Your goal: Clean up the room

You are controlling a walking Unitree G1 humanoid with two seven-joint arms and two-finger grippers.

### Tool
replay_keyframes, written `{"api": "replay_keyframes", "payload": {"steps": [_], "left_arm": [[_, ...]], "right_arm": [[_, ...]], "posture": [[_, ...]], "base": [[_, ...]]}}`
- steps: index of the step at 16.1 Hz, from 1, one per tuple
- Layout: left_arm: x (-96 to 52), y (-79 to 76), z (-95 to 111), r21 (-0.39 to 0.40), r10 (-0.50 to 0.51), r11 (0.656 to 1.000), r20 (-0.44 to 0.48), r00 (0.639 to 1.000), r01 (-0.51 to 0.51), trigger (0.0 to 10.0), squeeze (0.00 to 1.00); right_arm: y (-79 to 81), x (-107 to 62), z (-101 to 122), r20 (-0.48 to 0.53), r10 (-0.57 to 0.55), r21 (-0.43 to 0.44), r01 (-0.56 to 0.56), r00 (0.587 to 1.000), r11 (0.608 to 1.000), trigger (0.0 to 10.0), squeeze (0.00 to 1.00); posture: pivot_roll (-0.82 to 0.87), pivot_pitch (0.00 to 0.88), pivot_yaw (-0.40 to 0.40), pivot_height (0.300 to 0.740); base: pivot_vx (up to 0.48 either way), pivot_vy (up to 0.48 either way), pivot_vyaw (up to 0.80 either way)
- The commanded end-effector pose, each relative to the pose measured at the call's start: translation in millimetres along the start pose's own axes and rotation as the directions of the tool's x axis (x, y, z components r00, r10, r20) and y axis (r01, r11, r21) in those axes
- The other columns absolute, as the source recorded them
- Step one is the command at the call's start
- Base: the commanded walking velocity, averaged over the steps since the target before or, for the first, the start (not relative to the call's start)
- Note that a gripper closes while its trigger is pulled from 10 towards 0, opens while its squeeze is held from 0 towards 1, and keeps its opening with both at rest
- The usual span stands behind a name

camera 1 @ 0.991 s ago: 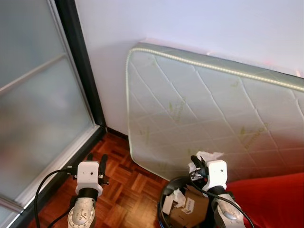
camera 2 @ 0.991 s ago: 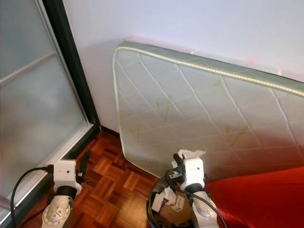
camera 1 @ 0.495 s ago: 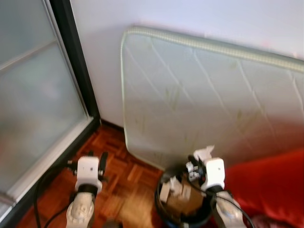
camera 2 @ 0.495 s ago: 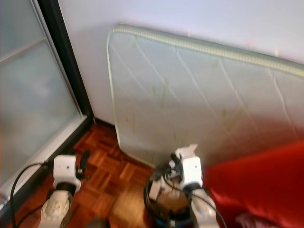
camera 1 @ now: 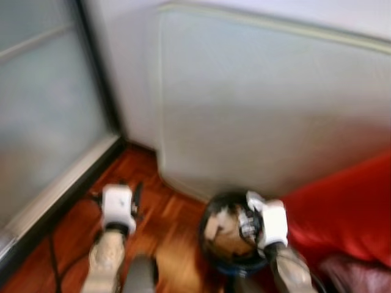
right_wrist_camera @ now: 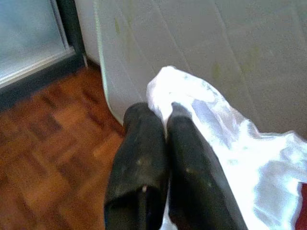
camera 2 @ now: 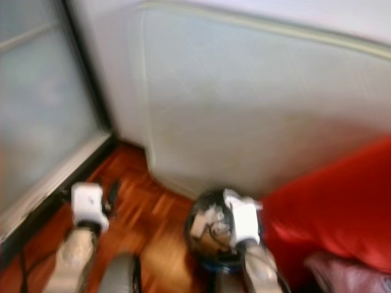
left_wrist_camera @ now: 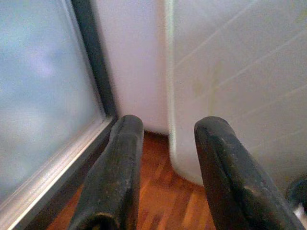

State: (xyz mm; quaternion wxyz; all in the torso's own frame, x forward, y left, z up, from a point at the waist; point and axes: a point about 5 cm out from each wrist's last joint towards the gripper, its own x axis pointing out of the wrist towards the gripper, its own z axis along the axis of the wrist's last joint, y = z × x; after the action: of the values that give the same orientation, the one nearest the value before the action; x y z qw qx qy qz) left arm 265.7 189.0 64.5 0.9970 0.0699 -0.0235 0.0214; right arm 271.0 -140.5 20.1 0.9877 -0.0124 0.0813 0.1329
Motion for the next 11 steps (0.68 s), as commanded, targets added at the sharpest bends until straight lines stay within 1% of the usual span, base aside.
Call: {"api": "replay_keyframes", "payload": {"steps": [1, 5, 8, 11], "left_arm": [[0.7, -3.5, -3.3, -0.031, -0.011, 0.999, -0.032, 0.999, 0.01, 10.0, 0.0], [0.9, -6.4, -3.4, -0.044, -0.015, 0.999, -0.035, 0.999, 0.013, 10.0, 0.0], [1.0, -7.5, -3.0, -0.054, -0.009, 0.998, -0.04, 0.999, 0.007, 10.0, 0.0], [2.4, -7.4, -2.1, -0.058, -0.005, 0.998, -0.039, 0.999, 0.003, 10.0, 0.0]], "right_arm": [[2.9, -2.5, -7.9, -0.039, 0.013, 0.016, -0.012, 0.999, 1.0, 10.0, 0.0], [5.5, 3.0, -6.4, -0.05, 0.034, 0.022, -0.033, 0.998, 0.999, 10.0, 0.0], [8.8, 5.7, -10.5, -0.099, 0.066, 0.021, -0.064, 0.993, 0.998, 10.0, 0.0], [11.4, 6.8, -13.8, -0.122, 0.071, 0.027, -0.068, 0.99, 0.997, 10.0, 0.0]], "posture": [[0.07, 0.15, -0.085, 0.63], [0.08, 0.155, -0.09, 0.63], [0.08, 0.163, -0.093, 0.63], [0.08, 0.167, -0.094, 0.63]], "base": [[0.0, 0.0, 0.0], [0.0, 0.0, 0.0], [0.0, 0.0, 0.0], [0.0, 0.0, 0.0]]}}
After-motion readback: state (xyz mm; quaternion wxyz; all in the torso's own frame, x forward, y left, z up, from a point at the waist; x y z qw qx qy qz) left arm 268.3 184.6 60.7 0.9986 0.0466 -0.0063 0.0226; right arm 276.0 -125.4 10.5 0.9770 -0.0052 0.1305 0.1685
